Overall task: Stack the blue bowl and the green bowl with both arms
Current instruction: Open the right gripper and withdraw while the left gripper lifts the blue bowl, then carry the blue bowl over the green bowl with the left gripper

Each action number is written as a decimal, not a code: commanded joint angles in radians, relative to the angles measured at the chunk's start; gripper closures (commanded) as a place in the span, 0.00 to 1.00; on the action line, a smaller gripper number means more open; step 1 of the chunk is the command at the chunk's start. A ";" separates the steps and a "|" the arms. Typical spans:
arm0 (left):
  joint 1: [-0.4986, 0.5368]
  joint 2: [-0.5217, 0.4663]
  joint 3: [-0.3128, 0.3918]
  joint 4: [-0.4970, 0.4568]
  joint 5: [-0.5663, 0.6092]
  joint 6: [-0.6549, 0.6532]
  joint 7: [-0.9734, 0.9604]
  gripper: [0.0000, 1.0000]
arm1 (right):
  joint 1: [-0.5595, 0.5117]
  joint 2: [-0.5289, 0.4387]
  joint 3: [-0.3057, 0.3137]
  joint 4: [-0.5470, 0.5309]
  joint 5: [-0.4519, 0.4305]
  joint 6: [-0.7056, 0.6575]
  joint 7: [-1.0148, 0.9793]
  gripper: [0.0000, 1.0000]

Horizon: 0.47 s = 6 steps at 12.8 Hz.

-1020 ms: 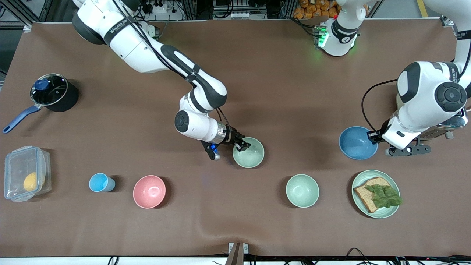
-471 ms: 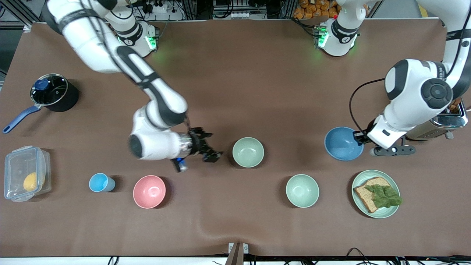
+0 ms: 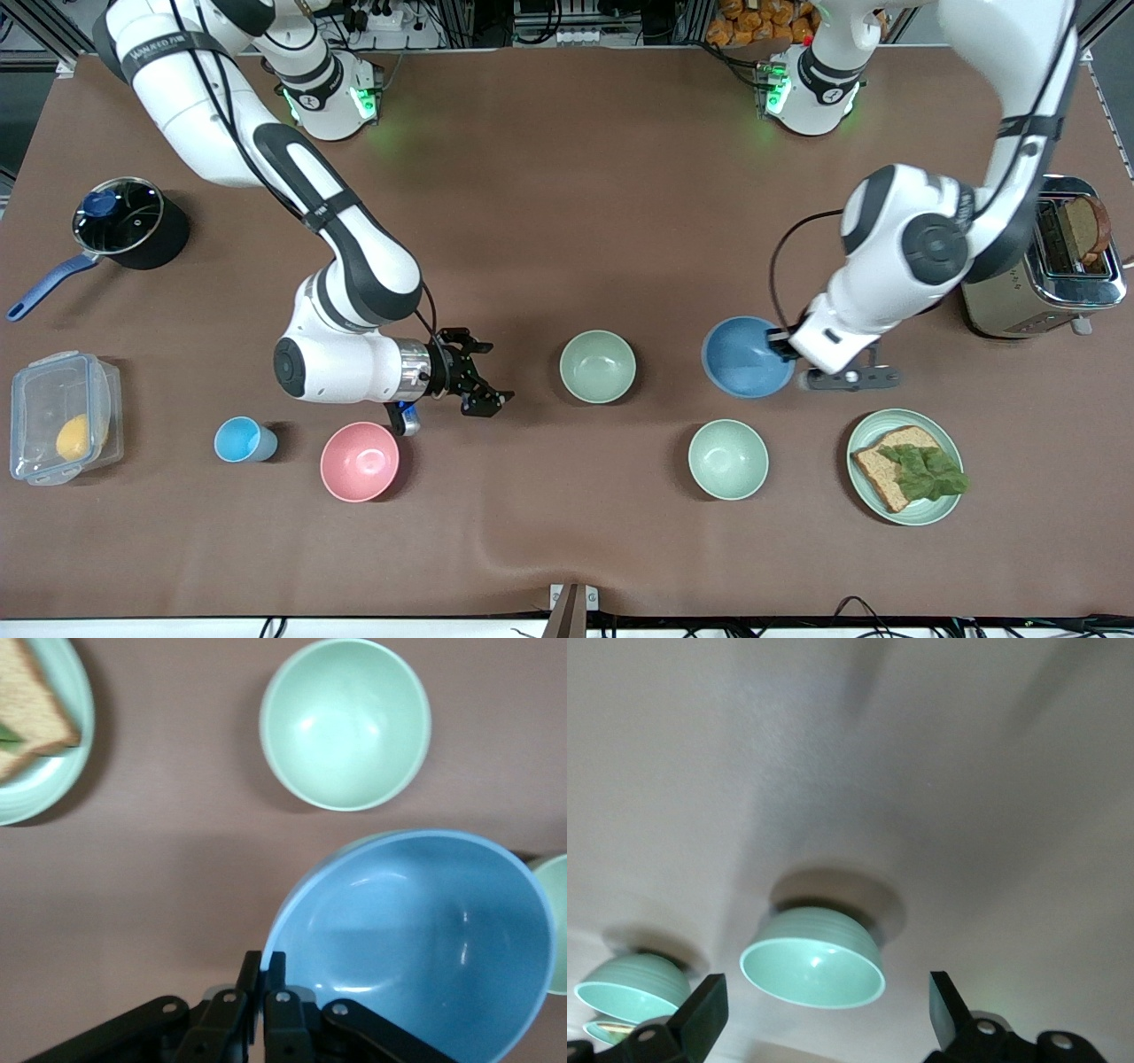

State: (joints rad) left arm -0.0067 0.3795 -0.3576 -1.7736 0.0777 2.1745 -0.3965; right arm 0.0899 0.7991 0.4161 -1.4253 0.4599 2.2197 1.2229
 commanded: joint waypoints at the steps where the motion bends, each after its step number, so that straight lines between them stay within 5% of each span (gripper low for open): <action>1: -0.068 0.085 0.003 0.086 -0.012 -0.010 -0.083 1.00 | 0.034 0.011 -0.016 0.003 -0.015 0.064 0.085 0.00; 6: -0.171 0.185 0.003 0.184 -0.012 -0.002 -0.243 1.00 | 0.114 0.018 -0.037 -0.060 -0.015 0.224 0.130 0.00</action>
State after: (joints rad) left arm -0.1389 0.5151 -0.3590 -1.6564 0.0777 2.1768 -0.5890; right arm 0.1822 0.8212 0.3874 -1.4611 0.4599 2.3951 1.3215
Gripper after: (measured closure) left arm 0.952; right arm 0.000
